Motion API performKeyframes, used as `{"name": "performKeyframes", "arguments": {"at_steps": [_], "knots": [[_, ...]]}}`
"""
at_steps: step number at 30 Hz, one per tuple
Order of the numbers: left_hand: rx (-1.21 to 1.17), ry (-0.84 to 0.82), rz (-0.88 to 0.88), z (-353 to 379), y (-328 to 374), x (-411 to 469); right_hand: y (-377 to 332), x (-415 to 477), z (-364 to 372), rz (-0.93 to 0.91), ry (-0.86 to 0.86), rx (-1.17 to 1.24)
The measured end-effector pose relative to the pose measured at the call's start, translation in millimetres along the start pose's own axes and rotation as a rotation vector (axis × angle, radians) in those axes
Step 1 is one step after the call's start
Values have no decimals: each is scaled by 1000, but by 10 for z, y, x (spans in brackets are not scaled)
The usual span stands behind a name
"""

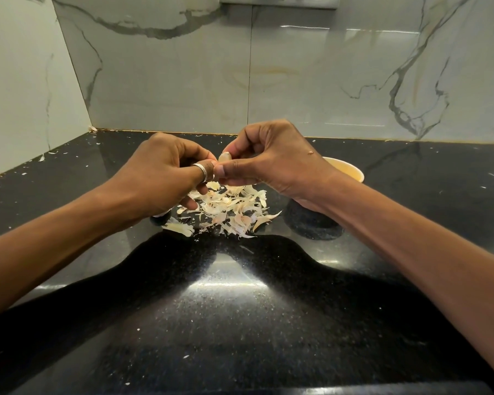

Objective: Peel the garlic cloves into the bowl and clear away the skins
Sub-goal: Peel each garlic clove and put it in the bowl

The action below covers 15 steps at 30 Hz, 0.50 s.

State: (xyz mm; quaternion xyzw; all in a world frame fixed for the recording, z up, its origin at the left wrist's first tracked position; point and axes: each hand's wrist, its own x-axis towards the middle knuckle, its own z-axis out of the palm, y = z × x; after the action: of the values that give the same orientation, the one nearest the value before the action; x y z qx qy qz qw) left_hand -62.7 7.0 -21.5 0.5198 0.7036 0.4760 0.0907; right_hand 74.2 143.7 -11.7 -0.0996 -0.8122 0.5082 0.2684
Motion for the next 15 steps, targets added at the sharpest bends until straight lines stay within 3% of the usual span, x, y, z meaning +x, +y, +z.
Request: {"name": "performKeyframes", "arguments": {"at_steps": [7, 15], "knots": [[-18, 19, 16, -19, 17, -1, -54, -12, 6, 40, -24, 74], [-32, 85, 41, -8, 12, 1, -134, -33, -12, 199, -25, 321]]}}
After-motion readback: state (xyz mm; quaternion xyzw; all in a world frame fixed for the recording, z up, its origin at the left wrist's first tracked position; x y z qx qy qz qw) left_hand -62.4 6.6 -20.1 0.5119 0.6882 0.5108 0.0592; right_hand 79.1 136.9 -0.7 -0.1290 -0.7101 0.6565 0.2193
